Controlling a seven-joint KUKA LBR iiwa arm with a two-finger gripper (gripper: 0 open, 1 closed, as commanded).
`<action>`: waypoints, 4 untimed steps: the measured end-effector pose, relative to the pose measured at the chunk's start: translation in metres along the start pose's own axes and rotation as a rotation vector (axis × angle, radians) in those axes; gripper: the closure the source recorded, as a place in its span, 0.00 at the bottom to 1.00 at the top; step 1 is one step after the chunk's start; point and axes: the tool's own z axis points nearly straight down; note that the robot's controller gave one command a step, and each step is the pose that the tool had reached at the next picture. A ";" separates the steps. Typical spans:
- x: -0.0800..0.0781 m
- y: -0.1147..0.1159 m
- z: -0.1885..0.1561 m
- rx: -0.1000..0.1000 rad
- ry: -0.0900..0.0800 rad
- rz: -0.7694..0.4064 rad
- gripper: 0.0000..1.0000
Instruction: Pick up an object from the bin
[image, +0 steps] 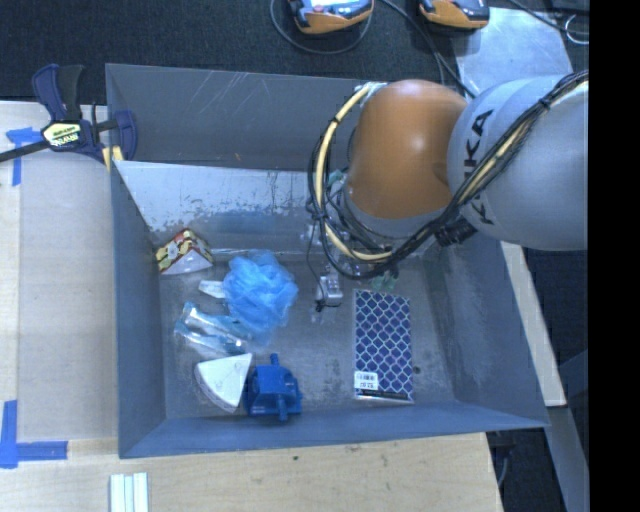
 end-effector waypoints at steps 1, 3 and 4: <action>0.000 0.000 -0.002 0.000 -0.003 0.000 0.00; 0.006 0.019 0.041 0.000 -0.007 -0.172 0.00; 0.000 0.022 -0.046 -0.001 -0.005 -0.214 0.00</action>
Offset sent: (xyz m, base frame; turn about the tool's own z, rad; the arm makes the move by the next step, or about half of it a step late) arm -0.0212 0.0511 0.0518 -0.0056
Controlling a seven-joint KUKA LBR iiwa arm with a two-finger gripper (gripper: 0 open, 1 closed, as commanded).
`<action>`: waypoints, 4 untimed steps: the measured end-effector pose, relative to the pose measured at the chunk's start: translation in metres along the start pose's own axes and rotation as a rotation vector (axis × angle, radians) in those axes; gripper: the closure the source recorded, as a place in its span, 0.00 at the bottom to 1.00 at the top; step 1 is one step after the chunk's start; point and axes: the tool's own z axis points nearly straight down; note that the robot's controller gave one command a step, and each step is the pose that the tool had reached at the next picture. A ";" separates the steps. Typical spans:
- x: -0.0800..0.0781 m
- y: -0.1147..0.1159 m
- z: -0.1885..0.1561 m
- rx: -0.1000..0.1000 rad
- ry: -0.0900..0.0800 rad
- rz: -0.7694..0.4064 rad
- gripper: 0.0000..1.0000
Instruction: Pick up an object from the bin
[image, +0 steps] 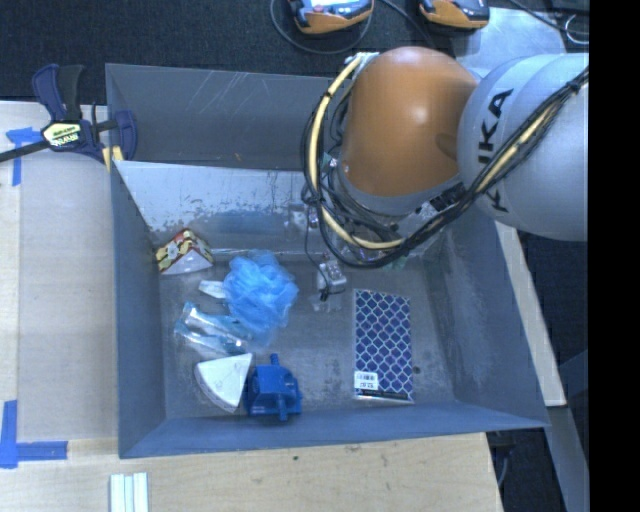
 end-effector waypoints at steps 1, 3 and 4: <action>-0.007 -0.016 0.061 0.002 -0.009 -0.091 0.00; -0.054 0.049 0.160 0.002 -0.010 -0.187 0.00; -0.049 0.023 0.157 0.000 -0.011 -0.282 1.00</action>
Offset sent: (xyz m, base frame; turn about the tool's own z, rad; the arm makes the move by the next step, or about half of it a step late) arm 0.0381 0.0159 -0.0725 -0.2690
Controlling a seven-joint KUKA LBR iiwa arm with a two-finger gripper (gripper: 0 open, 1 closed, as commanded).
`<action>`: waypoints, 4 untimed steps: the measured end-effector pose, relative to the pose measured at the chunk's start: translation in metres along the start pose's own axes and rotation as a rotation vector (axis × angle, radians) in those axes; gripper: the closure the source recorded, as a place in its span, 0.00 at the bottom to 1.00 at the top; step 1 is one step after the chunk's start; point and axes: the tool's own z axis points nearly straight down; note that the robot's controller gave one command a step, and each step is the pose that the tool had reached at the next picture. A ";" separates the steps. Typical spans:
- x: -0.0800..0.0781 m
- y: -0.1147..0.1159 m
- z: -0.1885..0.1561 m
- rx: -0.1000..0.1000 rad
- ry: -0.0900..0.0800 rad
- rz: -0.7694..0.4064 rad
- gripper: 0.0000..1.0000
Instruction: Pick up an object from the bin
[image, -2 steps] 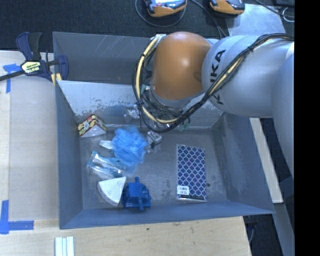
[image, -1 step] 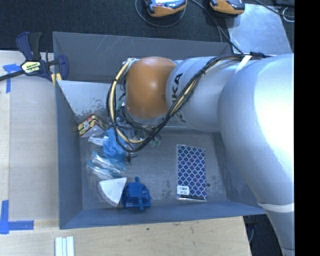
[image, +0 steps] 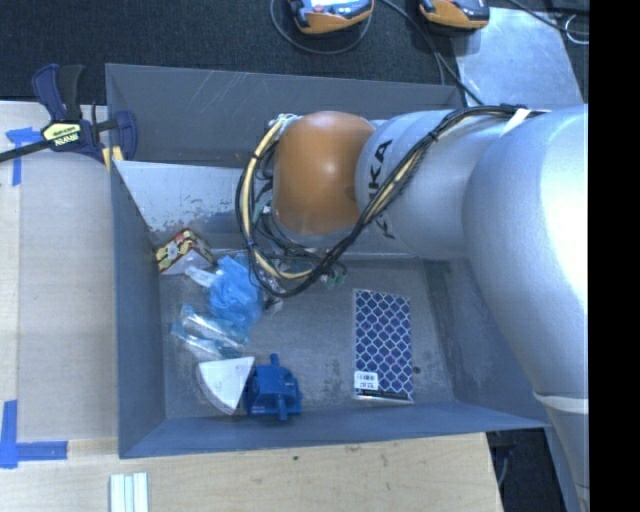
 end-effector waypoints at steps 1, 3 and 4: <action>0.000 0.000 0.000 0.000 0.000 0.001 1.00; 0.001 -0.004 -0.086 0.002 -0.006 -0.038 1.00; 0.001 -0.004 -0.086 0.001 -0.005 -0.038 1.00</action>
Offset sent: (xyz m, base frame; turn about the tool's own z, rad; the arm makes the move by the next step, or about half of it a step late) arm -0.0093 0.0041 0.0766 0.0002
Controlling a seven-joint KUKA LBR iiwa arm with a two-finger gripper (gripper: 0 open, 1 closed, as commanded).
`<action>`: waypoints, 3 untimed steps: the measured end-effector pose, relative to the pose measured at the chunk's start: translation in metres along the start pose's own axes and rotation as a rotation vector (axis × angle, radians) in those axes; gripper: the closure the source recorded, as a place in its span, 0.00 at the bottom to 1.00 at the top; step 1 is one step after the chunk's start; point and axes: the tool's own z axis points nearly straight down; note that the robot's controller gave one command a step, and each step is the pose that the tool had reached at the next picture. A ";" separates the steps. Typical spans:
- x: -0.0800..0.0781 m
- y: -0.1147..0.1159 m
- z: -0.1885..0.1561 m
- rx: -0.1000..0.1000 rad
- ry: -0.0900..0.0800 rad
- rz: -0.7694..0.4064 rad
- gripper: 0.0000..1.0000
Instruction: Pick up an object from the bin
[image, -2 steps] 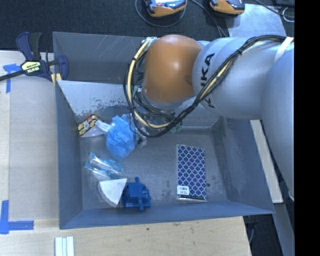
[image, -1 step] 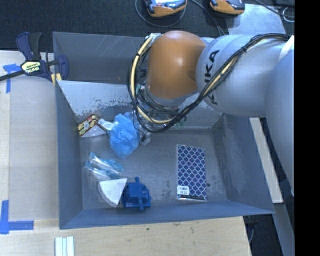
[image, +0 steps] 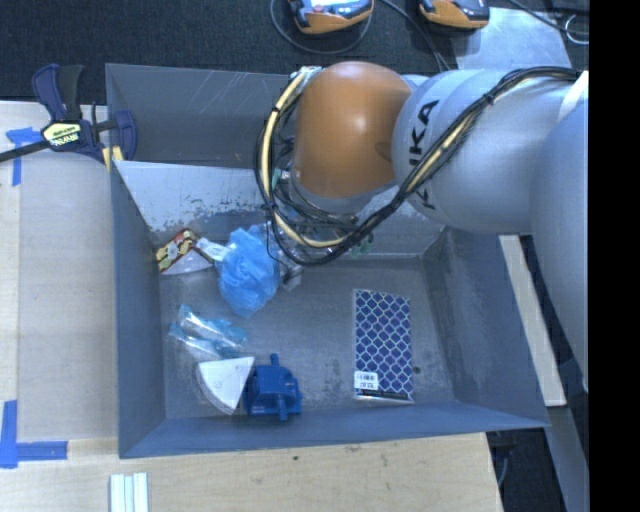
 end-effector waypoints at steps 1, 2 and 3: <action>0.025 0.042 0.072 0.002 -0.006 -0.146 1.00; 0.025 0.041 0.072 0.002 -0.006 -0.146 1.00; 0.008 0.028 0.005 0.005 -0.017 -0.137 1.00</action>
Offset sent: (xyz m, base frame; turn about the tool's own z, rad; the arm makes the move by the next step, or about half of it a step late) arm 0.0000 0.0000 0.0000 0.0000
